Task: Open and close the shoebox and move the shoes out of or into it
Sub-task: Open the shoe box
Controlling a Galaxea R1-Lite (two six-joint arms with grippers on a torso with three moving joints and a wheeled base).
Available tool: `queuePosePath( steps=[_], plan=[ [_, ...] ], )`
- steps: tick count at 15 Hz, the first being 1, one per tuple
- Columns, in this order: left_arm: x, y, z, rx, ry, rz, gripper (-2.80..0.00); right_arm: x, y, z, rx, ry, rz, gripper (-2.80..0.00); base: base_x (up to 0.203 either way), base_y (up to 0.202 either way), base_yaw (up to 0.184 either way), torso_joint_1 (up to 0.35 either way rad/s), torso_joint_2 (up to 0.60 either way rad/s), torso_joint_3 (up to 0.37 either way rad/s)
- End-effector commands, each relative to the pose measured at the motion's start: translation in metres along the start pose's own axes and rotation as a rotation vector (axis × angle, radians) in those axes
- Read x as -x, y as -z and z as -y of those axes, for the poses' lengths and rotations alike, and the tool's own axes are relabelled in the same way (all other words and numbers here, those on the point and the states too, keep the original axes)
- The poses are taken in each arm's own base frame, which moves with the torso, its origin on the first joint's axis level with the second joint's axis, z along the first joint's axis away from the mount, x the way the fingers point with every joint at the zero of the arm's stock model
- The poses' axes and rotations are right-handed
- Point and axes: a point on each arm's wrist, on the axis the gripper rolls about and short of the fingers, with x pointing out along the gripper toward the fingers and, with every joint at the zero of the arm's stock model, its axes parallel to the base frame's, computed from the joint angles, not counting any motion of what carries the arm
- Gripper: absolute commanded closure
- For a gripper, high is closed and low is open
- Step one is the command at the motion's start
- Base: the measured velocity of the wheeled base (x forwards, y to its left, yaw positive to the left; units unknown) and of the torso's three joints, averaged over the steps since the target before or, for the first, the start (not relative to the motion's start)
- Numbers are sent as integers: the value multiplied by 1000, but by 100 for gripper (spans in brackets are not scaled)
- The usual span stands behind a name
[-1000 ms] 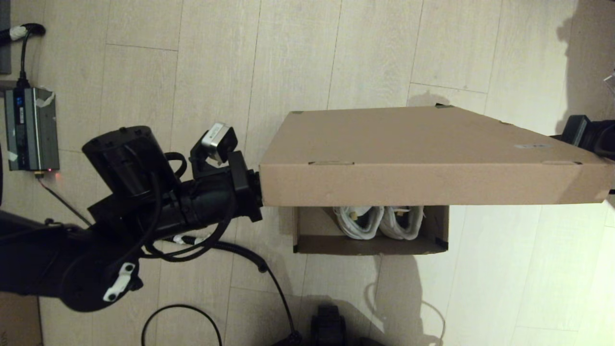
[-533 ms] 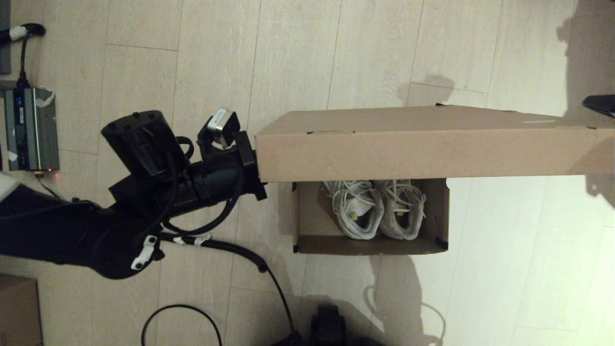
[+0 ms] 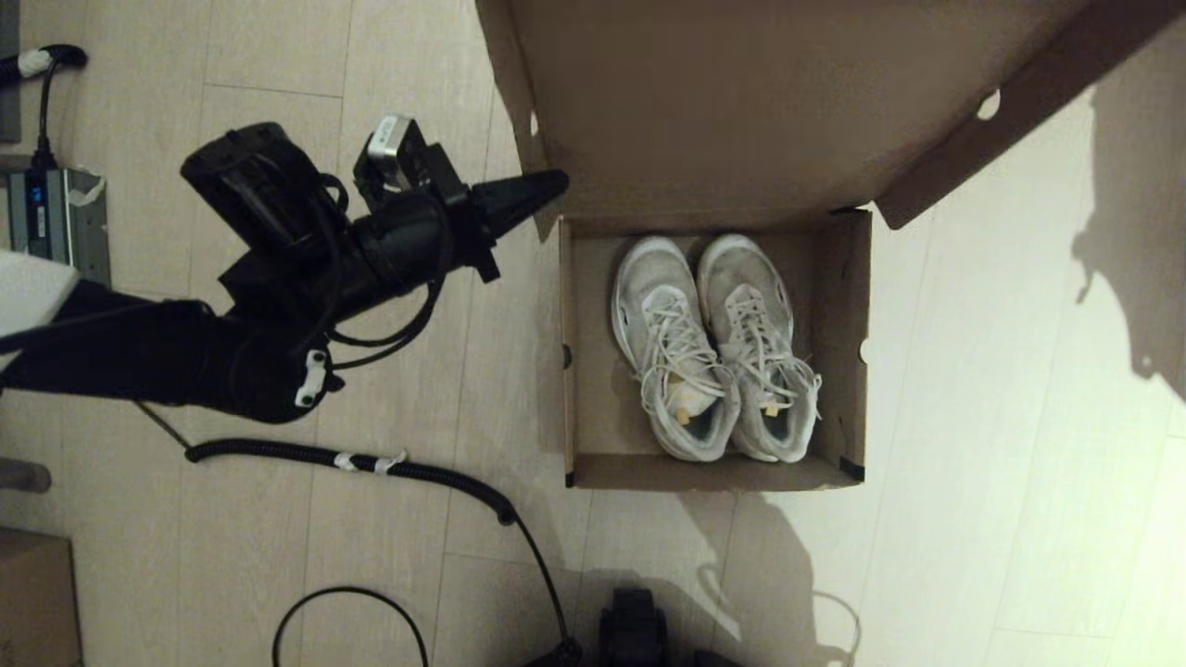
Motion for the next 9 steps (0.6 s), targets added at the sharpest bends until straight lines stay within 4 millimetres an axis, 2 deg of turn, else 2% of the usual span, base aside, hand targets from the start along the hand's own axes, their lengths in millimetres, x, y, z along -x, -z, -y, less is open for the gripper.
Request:
queuePosePath(
  steps=[1,3,5,7,9],
  plan=[
    [-8,-14,4,-11,42,20,0,15,7,1,2,-17,5,0,0,0,0,0,0,0],
    [-10,-19,5,0,51,29,0,16,17,4,3,-53,-43,0,0,0,0,0,0,0],
    [0,-18,10,5,33,36,0,5,25,9,8,-39,-95,0,0,0,0,0,0,0],
    [18,-11,11,34,-19,39,0,-19,33,17,73,0,-165,0,0,0,0,0,0,0],
    [46,0,4,80,-103,48,0,-49,43,26,200,97,-232,0,0,0,0,0,0,0]
  ],
)
